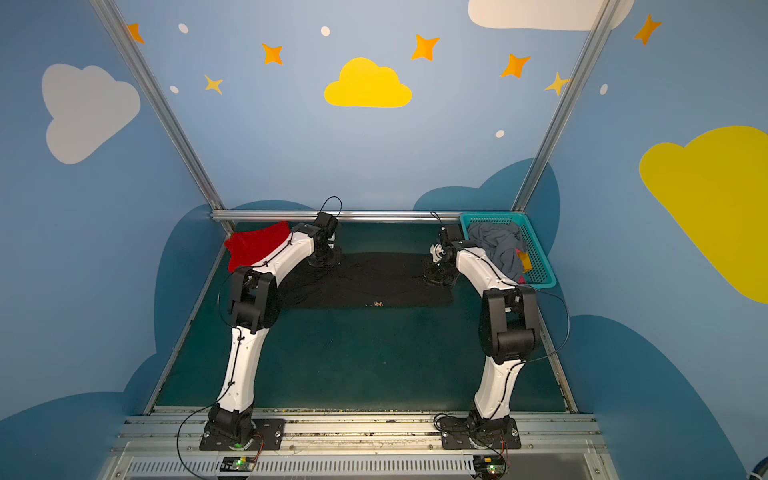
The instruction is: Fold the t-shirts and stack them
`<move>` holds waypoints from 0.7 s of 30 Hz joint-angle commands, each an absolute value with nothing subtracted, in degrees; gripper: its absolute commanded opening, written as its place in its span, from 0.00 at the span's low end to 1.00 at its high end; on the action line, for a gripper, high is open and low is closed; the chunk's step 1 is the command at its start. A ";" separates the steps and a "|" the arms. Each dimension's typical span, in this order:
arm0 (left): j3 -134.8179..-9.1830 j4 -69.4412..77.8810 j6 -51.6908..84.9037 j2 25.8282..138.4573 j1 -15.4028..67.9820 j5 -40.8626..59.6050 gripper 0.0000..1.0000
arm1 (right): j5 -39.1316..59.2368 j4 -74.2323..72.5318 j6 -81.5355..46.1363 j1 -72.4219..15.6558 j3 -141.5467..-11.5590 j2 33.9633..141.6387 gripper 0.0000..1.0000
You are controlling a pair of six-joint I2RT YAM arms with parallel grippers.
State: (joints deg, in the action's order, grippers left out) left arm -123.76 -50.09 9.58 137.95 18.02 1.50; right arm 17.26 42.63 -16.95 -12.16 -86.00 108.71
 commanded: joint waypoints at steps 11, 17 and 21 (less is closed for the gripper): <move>-126.36 -47.03 3.97 134.85 17.44 1.97 0.61 | 17.98 45.60 -16.81 -14.30 -89.40 111.16 0.36; -113.58 -38.16 8.27 119.69 17.32 -2.63 0.70 | 18.24 45.53 -16.36 -15.18 -90.24 111.68 0.37; -100.57 -35.34 14.52 109.74 16.91 -7.47 0.44 | 19.04 45.55 -15.62 -15.45 -92.31 113.77 0.36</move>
